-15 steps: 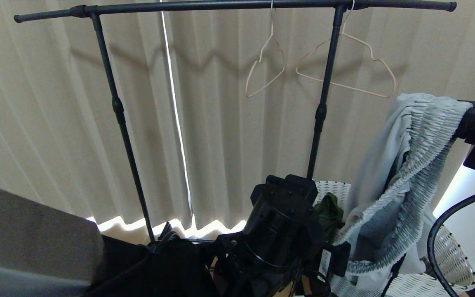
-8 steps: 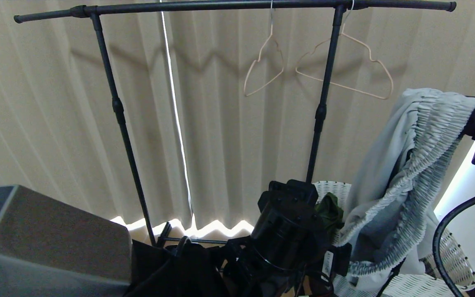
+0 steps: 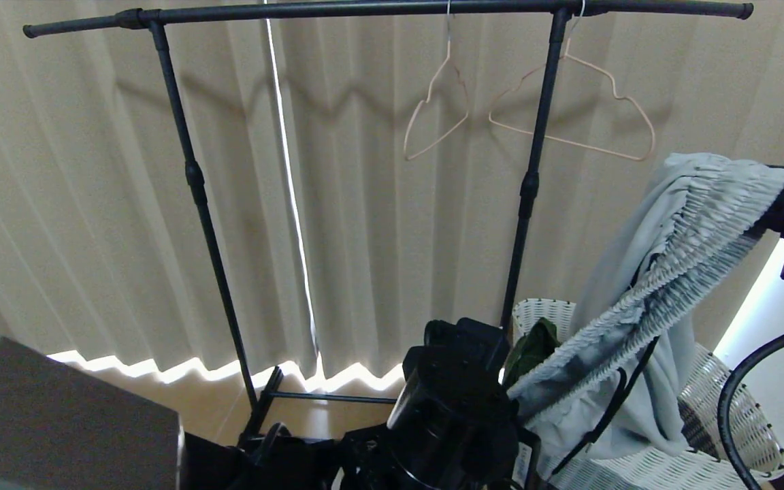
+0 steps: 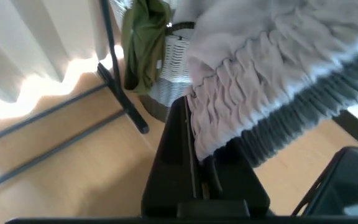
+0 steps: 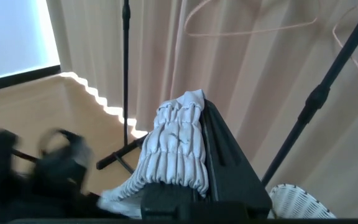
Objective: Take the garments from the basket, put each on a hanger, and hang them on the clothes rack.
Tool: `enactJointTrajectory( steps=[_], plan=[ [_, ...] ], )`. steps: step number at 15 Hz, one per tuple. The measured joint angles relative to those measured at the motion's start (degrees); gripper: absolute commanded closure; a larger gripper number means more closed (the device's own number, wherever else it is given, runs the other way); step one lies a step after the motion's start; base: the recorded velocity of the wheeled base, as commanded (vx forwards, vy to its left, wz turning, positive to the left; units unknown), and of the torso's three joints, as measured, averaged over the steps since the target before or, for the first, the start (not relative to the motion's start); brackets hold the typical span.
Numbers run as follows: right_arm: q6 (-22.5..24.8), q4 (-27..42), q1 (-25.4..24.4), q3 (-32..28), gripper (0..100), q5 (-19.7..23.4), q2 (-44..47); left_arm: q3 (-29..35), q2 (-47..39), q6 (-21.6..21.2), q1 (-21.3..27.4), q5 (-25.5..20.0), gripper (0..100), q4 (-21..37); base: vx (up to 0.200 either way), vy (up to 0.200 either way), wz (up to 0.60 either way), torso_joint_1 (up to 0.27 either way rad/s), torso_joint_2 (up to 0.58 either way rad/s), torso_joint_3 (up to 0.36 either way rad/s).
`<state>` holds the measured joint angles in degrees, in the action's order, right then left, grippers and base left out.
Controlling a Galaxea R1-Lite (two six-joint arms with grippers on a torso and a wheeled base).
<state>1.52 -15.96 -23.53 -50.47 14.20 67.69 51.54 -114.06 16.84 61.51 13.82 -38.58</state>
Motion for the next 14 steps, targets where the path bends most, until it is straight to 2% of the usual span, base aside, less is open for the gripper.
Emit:
enactJointTrajectory(
  steps=[3, 5, 7, 11, 14],
  plan=[
    [1.9, 2.6, 0.0, 0.8, 100, 0.0, 1.0, -2.2, 7.2, -1.1, -2.5, -0.4, 100, 0.1, 0.0, 0.0, 0.0, 0.0, 0.0, 0.0],
    [2.4, 2.7, 0.0, 0.9, 100, 0.2, 1.4, -1.4, 12.9, -1.8, -4.8, -0.8, 100, 3.2, 0.0, 0.0, 0.0, 0.0, 0.0, 0.0],
    [2.9, 0.6, 0.0, 0.5, 100, 0.4, 2.8, 0.5, 18.7, -2.8, -6.7, -1.4, 100, 10.6, 0.0, 0.0, 0.0, 0.0, 0.0, 0.0],
    [3.1, -2.9, 0.0, 0.0, 100, 0.5, 5.6, 10.8, 31.9, -7.6, -11.5, -5.4, 100, 33.5, 0.0, 0.0, 0.0, 0.0, 0.0, 0.0],
    [3.2, -3.0, 0.0, -1.1, 100, 0.4, 6.1, 19.7, 36.3, -10.1, -13.3, -5.8, 100, 42.8, 0.0, 0.0, 0.0, 0.0, 0.0, 0.0]
  ],
)
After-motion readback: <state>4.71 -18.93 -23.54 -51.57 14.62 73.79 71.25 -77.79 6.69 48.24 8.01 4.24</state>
